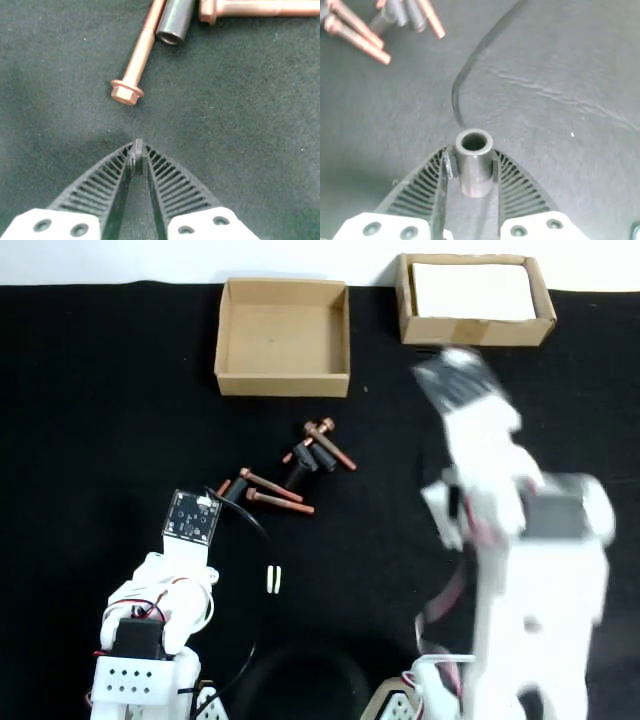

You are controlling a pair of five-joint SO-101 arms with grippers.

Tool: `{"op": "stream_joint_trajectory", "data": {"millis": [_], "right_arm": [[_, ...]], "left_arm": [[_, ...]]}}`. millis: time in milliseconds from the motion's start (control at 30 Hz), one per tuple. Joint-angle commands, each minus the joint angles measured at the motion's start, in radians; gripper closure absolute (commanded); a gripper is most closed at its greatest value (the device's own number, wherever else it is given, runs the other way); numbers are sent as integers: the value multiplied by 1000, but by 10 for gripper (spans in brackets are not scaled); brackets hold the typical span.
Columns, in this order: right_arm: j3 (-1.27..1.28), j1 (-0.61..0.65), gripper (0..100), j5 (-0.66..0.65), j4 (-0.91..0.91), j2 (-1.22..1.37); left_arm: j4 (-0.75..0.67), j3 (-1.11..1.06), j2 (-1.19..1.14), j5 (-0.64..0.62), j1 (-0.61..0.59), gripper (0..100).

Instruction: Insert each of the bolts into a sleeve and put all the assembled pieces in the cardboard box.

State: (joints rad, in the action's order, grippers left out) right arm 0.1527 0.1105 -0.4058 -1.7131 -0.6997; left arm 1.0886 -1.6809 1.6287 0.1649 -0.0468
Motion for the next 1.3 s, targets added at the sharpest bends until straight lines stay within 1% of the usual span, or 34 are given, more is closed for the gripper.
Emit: {"op": "stream_joint_trajectory", "data": {"millis": [0, 67, 133, 167, 267, 333, 500, 567, 633, 700, 767, 800, 900, 1033, 1167, 1267], "right_arm": [[59, -70, 991, 146, 1, -246], [104, -137, 991, 247, 38, -392], [162, -228, 991, 358, 96, -539], [197, -275, 991, 393, 131, -607], [344, -406, 991, 448, 272, -748], [484, -460, 991, 470, 390, -800], [897, -464, 991, 476, 748, -820], [1017, -409, 991, 476, 877, -823], [1082, -335, 991, 476, 978, -823], [1099, -262, 991, 476, 1043, -823], [1096, -214, 991, 476, 1078, -823], [1096, -203, 991, 476, 1087, -823], [1061, -206, 991, 474, 1095, -823], [952, -317, 991, 474, 1095, -825], [809, -472, 991, 474, 1095, -826], [745, -535, 991, 474, 1093, -885]], "left_arm": [[3, -22, 7, 5, 13, 991], [3, -22, 7, 5, 13, 991], [3, -22, 7, 5, 13, 991], [3, -22, 7, 3, 13, 991], [3, -22, 7, 2, 15, 991], [3, -22, 7, 2, 15, 991], [3, -22, 7, 2, 24, 991], [3, -22, 7, 2, 33, 991], [5, -18, 7, 2, 30, 991], [5, 1, 7, 3, 28, 991], [2, 31, 7, 6, 10, 991], [-9, 41, 7, 6, 1, 991], [-100, 51, 5, 6, -5, 991], [-126, 183, -2, 6, -24, 986], [-121, 358, -8, 6, -54, 936], [-120, 473, -91, 5, -90, 925]]}}
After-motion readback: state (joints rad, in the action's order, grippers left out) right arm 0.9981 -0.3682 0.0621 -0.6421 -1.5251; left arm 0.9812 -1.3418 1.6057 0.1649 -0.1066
